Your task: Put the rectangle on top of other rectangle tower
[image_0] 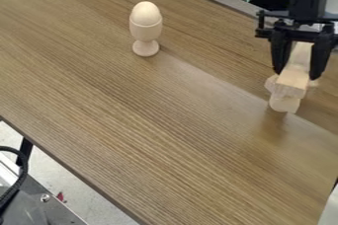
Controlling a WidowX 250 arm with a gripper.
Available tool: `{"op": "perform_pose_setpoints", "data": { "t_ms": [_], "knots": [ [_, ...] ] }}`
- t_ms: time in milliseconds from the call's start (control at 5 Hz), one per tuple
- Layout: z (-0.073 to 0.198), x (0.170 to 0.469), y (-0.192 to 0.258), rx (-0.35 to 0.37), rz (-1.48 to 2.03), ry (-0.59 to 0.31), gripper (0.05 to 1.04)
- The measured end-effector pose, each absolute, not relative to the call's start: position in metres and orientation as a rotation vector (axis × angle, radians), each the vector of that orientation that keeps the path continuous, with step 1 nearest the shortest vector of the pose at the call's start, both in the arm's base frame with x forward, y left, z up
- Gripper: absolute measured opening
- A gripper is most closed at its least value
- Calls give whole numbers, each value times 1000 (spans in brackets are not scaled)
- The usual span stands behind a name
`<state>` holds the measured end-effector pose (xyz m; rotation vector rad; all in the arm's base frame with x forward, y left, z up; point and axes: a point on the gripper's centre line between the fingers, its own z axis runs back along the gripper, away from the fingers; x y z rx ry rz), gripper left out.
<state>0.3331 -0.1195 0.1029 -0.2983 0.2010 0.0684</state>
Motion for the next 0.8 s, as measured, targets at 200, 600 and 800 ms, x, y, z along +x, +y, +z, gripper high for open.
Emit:
{"op": "perform_pose_setpoints", "data": {
  "t_ms": [200, 600, 800],
  "knots": [
    [101, 333, -120, -297, 66, 195, 550],
    [99, 340, -121, -295, 67, 178, 621],
    [98, 343, -120, -282, 84, 158, 912]
  ]
}}
